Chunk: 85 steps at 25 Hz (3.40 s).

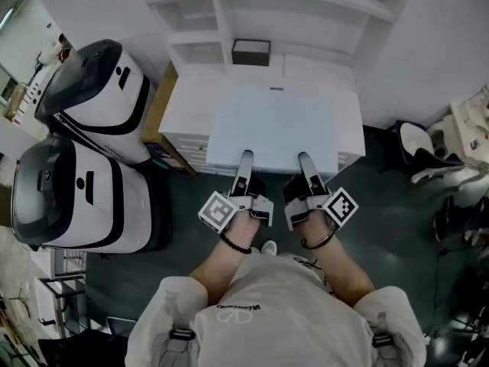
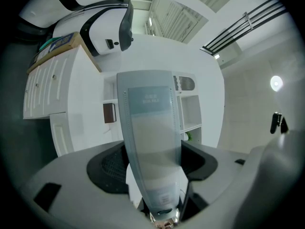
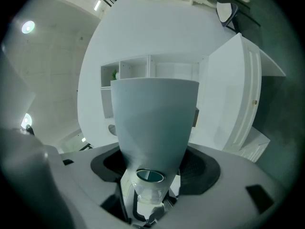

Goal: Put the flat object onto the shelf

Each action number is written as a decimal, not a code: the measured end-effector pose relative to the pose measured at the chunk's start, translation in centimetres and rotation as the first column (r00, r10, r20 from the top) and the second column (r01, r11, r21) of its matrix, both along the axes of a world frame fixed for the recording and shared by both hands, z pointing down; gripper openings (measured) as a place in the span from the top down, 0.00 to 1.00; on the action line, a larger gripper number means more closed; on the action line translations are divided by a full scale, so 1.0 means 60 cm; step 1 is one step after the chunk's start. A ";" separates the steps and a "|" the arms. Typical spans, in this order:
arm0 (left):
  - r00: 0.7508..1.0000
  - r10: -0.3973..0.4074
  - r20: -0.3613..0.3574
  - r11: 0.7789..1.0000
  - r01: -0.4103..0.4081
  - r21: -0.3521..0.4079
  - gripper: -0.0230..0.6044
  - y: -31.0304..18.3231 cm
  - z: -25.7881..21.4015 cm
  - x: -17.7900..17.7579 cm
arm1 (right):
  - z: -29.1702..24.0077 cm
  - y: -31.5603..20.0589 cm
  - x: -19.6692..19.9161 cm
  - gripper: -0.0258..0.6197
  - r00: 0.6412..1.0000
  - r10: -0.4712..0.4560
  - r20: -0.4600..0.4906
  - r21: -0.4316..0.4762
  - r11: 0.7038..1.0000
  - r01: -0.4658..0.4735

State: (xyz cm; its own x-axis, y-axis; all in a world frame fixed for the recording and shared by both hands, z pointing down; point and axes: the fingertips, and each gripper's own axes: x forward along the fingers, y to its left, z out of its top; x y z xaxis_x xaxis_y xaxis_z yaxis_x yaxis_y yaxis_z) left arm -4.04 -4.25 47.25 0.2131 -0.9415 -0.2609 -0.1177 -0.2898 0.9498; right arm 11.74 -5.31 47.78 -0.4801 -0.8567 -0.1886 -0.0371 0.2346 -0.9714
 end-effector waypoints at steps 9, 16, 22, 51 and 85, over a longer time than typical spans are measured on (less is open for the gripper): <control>1.000 -0.018 0.007 1.000 0.018 -0.006 0.47 -0.082 -0.007 -0.007 | -0.006 -0.083 -0.007 0.48 1.000 -0.013 0.012 -0.010 1.000 0.013; 1.000 0.000 -0.005 1.000 0.000 -0.007 0.47 -0.176 -0.008 -0.024 | -0.010 -0.174 -0.025 0.48 1.000 -0.004 0.003 -0.006 1.000 0.004; 1.000 0.009 -0.009 1.000 -0.009 -0.008 0.47 -0.273 -0.027 -0.049 | -0.036 -0.272 -0.049 0.48 1.000 0.008 -0.003 0.008 1.000 -0.008; 0.995 0.099 0.028 0.975 -0.102 0.197 0.47 -0.584 -0.320 -0.093 | -0.329 -0.566 -0.091 0.48 0.996 0.085 0.014 0.220 0.972 -0.086; 0.998 0.015 0.057 0.993 -0.021 0.113 0.47 -0.900 -0.358 -0.060 | -0.365 -0.893 -0.056 0.47 0.999 0.036 0.011 0.078 0.996 -0.037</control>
State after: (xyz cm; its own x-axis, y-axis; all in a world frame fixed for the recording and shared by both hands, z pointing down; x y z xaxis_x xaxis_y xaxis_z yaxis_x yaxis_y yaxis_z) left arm -7.66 -58.26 25.77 0.2470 -0.9024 -0.3531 -0.1637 -0.3980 0.9027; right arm 8.40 -58.86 25.86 -0.4465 -0.8562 -0.2599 -0.0377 0.3083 -0.9505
